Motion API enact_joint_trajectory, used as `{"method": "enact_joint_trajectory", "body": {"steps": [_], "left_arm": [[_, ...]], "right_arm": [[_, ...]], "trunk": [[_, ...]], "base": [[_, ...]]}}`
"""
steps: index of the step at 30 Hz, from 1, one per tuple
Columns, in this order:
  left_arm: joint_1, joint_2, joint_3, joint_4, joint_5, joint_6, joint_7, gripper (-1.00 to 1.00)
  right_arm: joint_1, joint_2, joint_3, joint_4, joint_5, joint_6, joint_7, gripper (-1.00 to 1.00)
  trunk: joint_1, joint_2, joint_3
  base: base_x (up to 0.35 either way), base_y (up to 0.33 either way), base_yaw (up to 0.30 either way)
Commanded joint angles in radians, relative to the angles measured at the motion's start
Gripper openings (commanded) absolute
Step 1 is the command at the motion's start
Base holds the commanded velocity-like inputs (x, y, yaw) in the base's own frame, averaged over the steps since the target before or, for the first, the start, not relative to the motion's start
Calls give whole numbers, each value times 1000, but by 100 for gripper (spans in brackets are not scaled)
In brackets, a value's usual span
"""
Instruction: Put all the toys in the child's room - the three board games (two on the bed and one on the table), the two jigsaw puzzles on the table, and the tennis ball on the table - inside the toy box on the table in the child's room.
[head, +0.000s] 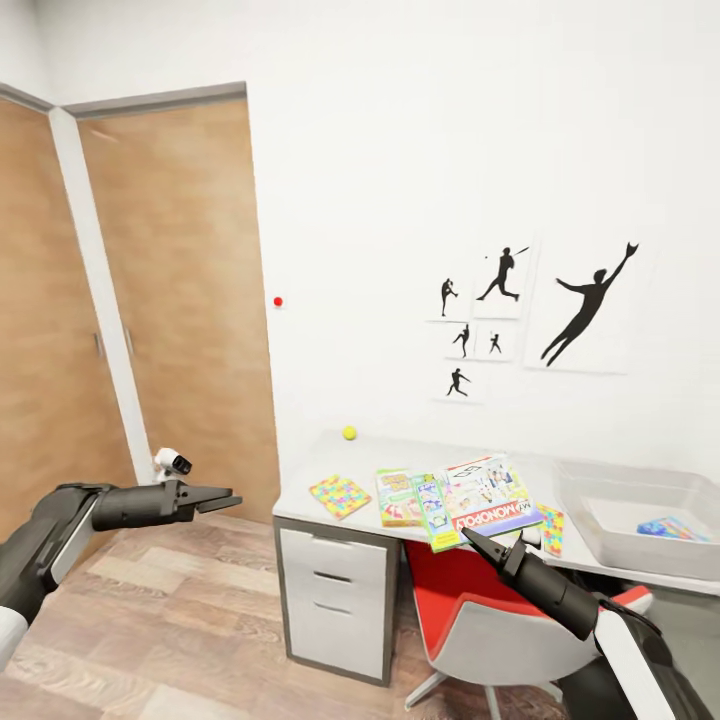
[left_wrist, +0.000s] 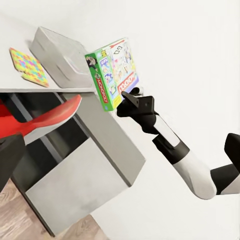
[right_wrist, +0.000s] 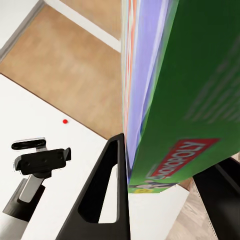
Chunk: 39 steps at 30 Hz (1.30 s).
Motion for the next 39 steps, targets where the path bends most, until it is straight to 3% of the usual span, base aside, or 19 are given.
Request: {"method": "enact_joint_trajectory", "body": {"steps": [1,18,22,29,33,39], "left_arm": [[0,2,-3,0,2,10,-3,100],[0,11,-1,1,2,11,-3,100],[0,30,0,1,6,12,-3,100],[0,94,4,-1,15,19,-3,100],[0,108,5,-1,15,17,-3,100],[0,110,5,-1,16,12,-3,100]], "right_arm": [[-1,0,-1,0,-7,7,2,-100],[-1,0,-1,1,-7,7,2,-100],[-1,0,-1,1,-7,6,2,-100],[-1,-3,-7,-12,-3,6,4,-100],[-1,-15,-10,-34,1,5,4,-100],[8,-18,-11,-112,5,2,4,-100]], "trunk": [[0,-1,0],[0,-1,7],[0,-1,9],[0,-1,11],[0,-1,12],[0,-1,12]], "base": [[0,0,-281],[0,0,-281],[0,0,-281],[0,0,-278],[0,0,-185],[0,0,-38]]}}
